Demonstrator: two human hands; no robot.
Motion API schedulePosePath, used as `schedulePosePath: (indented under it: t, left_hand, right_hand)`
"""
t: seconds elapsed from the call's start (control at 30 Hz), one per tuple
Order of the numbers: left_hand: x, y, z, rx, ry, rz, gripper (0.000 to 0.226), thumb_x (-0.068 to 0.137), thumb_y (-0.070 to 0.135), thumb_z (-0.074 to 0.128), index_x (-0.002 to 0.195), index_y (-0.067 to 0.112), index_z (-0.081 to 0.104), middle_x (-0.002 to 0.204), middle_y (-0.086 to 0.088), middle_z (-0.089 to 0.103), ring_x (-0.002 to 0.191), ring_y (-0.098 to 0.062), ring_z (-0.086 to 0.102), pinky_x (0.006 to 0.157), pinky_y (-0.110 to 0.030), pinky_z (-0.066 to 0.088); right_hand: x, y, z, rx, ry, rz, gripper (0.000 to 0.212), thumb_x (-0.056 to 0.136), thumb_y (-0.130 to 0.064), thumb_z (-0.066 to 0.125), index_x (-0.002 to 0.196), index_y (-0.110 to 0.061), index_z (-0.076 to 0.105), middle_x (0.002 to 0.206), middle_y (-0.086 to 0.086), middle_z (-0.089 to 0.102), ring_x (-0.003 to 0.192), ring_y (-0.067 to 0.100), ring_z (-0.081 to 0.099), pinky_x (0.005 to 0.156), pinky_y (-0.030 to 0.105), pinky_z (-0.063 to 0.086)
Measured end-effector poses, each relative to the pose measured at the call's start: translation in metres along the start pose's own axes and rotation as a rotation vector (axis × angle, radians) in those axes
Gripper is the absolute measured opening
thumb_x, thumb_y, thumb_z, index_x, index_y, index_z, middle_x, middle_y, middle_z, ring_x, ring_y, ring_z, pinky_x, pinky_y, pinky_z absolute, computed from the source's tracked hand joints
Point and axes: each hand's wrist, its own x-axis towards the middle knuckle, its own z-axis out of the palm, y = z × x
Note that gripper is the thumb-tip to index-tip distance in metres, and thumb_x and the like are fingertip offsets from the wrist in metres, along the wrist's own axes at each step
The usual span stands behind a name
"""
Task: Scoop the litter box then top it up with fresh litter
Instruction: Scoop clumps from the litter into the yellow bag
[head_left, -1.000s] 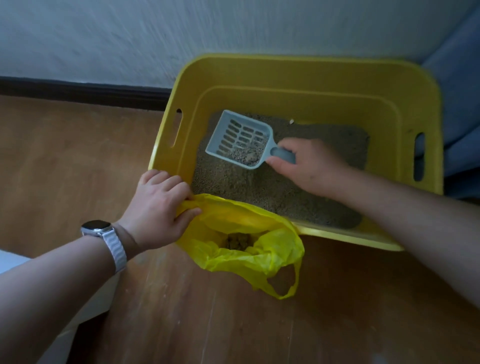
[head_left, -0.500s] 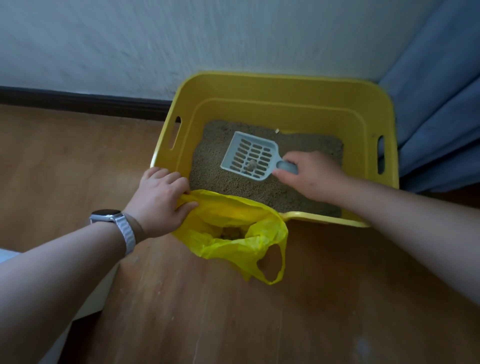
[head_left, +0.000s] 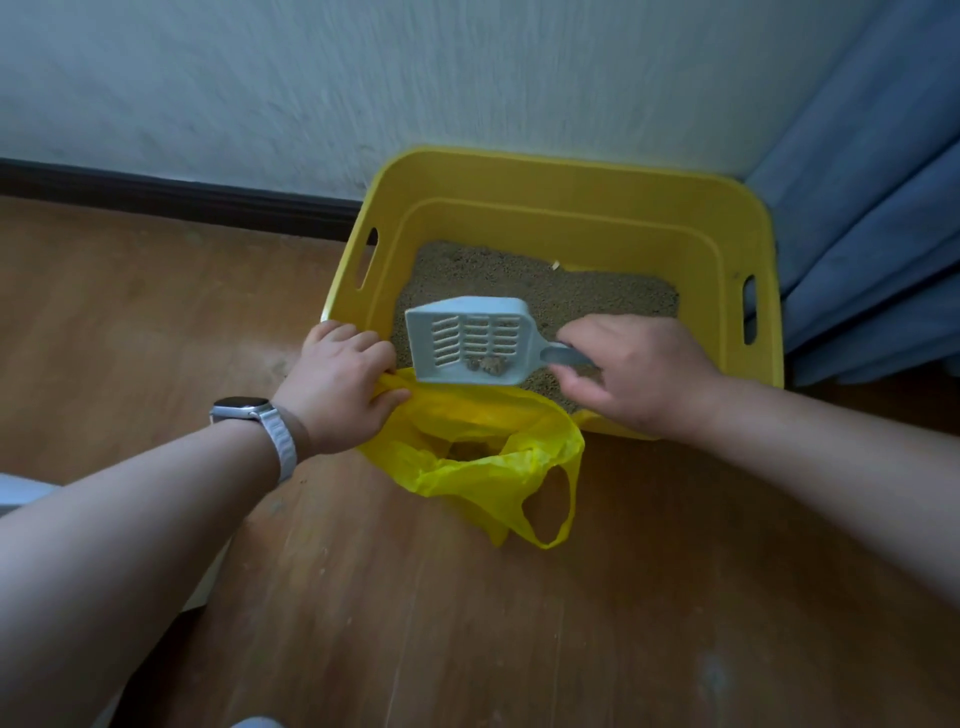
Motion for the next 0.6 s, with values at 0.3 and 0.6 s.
schedulePosePath:
  t: [0.3,0.6]
  left_hand:
    - [-0.002,0.001,0.001,-0.023,0.031,0.004,0.031,0.08,0.048,0.06,0.081,0.017,0.058,0.075,-0.001,0.058,0.073,-0.03,0.056,0.086,-0.045,0.042]
    - [-0.003,0.001,0.001,-0.032,0.038,0.006,0.034,0.08,0.05,0.055,0.083,0.017,0.06,0.078,-0.001,0.06,0.076,-0.029,0.056,0.088,-0.045,0.041]
  right_hand:
    - [0.003,-0.018,-0.01,-0.24,0.14,-0.226,0.027,0.094,-0.031,0.053,0.077,-0.012,0.062,0.066,0.007,0.052,0.056,0.027,0.052,0.047,0.035,0.035]
    - [-0.002,-0.025,-0.018,-0.21,0.144,-0.189,0.028,0.093,-0.032,0.054,0.079,-0.01,0.064,0.066,0.007,0.055,0.057,0.027,0.055,0.047,0.036,0.04]
